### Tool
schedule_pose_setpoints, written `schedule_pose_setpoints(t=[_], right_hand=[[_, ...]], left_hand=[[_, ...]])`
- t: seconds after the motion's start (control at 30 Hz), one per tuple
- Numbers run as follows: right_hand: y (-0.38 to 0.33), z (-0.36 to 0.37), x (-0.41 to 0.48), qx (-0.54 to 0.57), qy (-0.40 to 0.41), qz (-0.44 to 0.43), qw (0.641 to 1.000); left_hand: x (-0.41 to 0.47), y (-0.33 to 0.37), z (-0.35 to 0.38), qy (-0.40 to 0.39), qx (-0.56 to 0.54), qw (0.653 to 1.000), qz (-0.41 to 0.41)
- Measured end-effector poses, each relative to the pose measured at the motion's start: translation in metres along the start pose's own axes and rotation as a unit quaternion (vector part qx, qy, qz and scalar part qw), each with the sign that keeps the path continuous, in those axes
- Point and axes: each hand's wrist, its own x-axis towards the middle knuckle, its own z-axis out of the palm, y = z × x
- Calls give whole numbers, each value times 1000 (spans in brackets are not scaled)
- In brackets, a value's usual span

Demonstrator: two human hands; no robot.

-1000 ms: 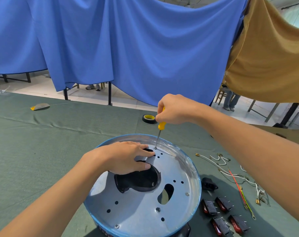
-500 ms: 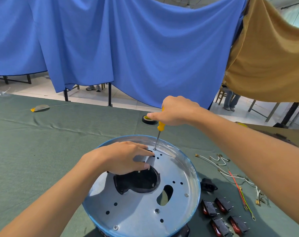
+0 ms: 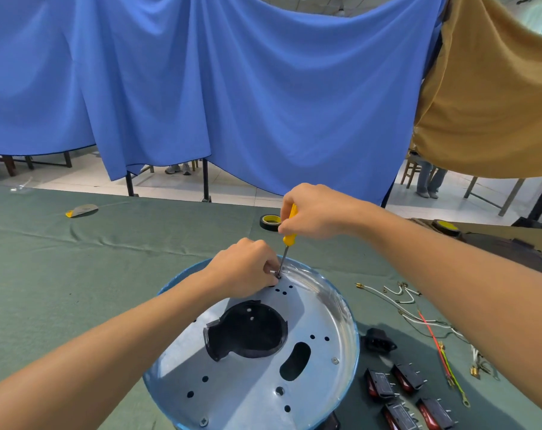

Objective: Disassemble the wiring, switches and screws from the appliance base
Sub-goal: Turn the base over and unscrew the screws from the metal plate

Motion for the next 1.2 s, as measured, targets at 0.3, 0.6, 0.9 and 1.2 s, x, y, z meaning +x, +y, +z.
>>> schedule_pose_setpoints(t=[0.3, 0.6, 0.9, 1.2], right_hand=[[18, -9, -21, 39, -61, -90, 993], [46, -10, -32, 165, -5, -67, 984], [58, -13, -41, 250, 54, -40, 966], [59, -14, -26, 408, 223, 64, 883]], left_hand=[[2, 7, 1, 12, -11, 999, -37], [4, 11, 6, 54, 65, 996, -34], [12, 16, 0, 69, 38, 994, -79], [11, 20, -28, 115, -92, 984, -98]])
